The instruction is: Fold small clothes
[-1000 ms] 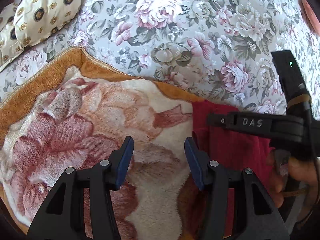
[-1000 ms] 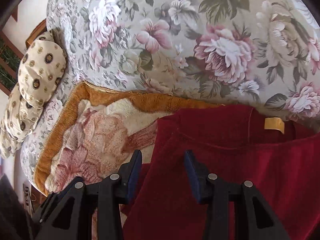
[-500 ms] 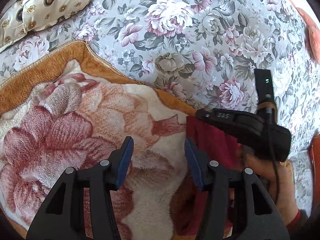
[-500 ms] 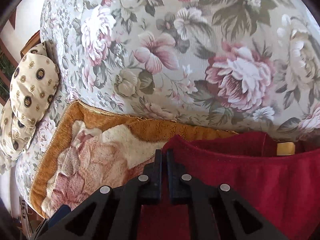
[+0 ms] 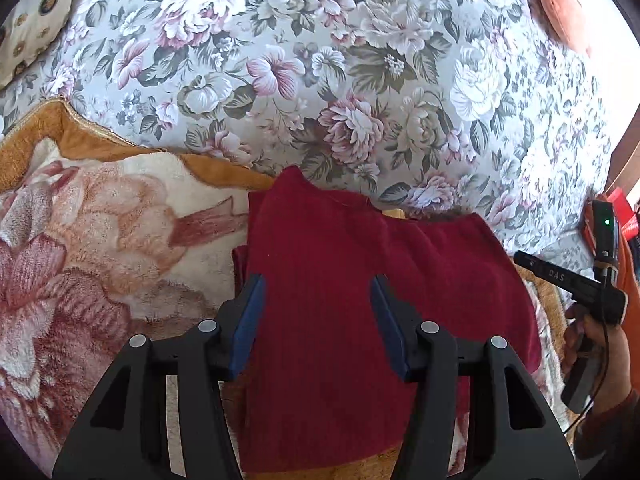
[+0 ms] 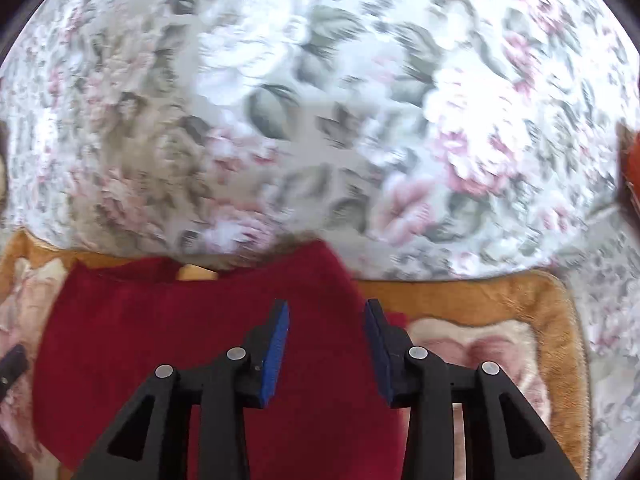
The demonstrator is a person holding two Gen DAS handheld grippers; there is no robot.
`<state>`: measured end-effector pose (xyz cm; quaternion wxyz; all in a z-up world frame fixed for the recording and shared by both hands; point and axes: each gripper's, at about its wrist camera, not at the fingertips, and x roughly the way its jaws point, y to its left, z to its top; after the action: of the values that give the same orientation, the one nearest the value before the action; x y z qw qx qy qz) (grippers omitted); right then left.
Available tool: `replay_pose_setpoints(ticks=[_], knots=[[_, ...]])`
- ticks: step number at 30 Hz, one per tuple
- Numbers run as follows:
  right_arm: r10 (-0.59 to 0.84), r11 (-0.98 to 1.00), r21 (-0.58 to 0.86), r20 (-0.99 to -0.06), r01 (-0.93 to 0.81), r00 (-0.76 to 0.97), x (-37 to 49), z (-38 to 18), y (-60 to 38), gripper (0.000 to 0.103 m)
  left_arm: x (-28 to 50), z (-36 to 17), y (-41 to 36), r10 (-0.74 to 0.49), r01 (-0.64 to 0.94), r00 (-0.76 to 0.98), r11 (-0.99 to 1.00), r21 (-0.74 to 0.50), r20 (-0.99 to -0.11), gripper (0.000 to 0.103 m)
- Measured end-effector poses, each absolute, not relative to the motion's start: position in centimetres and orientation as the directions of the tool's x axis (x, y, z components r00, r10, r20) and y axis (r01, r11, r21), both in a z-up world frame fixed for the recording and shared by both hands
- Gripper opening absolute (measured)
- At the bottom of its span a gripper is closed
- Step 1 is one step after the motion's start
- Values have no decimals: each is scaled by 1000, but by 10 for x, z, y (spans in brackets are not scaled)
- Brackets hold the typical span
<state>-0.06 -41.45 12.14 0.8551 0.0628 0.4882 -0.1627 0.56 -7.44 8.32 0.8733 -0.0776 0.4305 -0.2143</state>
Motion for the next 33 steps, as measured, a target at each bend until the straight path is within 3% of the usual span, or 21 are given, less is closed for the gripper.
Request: replay_pose_setpoints(ticks=[3, 4, 6, 9, 13, 17, 20, 25, 29, 33], knots=[[-113, 945, 54, -872, 322, 477, -24, 106, -432, 33, 5, 73, -87, -413, 326, 527, 906, -272, -743, 54], [-79, 949, 87, -865, 302, 496, -29, 103, -434, 14, 6, 69, -90, -406, 328, 521, 907, -262, -751, 54], [-60, 942, 132, -839, 310, 540, -38, 108, -438, 8, 9, 60, -94, -383, 319, 510, 916, -244, -770, 54], [-75, 935, 145, -812, 324, 579, -54, 121, -448, 8, 14, 50, -97, -355, 302, 501, 927, -225, -790, 54], [-43, 928, 164, -845, 334, 533, -43, 90, -448, 8, 18, 49, -104, -322, 309, 520, 934, -178, -791, 54], [-38, 909, 216, -807, 355, 589, -65, 118, -446, 16, 13, 60, -97, -353, 315, 517, 925, -210, -780, 54], [26, 930, 240, -799, 279, 600, -91, 131, -422, 17, 1, 73, -90, -374, 337, 527, 916, -216, -763, 54], [38, 967, 170, -835, 191, 548, -123, 115, -384, 18, -14, 71, -89, -393, 368, 484, 902, -225, -782, 54], [2, 972, 112, -883, 206, 469, -127, 77, -383, 17, -22, 54, -95, -306, 361, 492, 924, -129, -815, 54], [-25, 982, 58, -903, 181, 429, -127, 90, -374, 17, -29, 49, -93, -275, 355, 497, 930, -96, -823, 54]])
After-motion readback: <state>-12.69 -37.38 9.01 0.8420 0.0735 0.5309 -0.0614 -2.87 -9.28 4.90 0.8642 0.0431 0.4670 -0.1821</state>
